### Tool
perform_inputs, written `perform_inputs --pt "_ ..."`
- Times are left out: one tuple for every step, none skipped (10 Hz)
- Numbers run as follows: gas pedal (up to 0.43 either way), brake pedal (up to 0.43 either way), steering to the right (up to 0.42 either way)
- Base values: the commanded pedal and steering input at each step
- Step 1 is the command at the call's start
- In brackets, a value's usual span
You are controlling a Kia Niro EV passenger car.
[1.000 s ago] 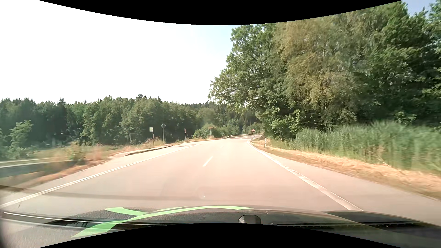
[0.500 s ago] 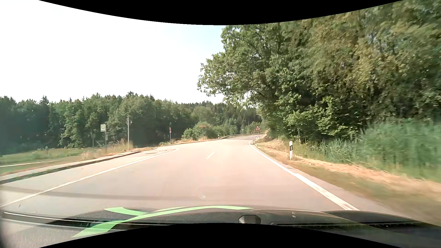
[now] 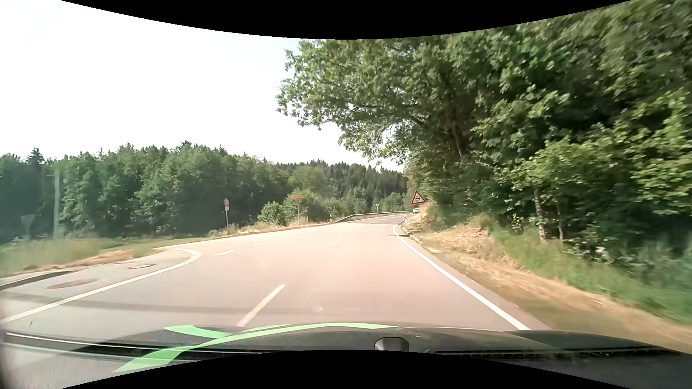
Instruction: Follow the waypoints while adhering to traffic rules and regulations
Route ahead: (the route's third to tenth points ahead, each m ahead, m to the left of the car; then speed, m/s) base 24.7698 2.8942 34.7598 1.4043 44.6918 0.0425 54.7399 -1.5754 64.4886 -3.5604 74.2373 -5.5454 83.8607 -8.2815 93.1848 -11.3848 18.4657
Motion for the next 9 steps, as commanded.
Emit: perform_inputs --pt "0.209 0.000 0.009" --pt "0.209 0.000 0.009" --pt "0.209 0.000 0.009" --pt "0.209 0.000 0.010" --pt "0.177 0.000 0.012" --pt "0.150 0.000 0.016" --pt "0.138 0.000 0.018" --pt "0.138 0.000 0.018" --pt "0.138 0.000 0.018"
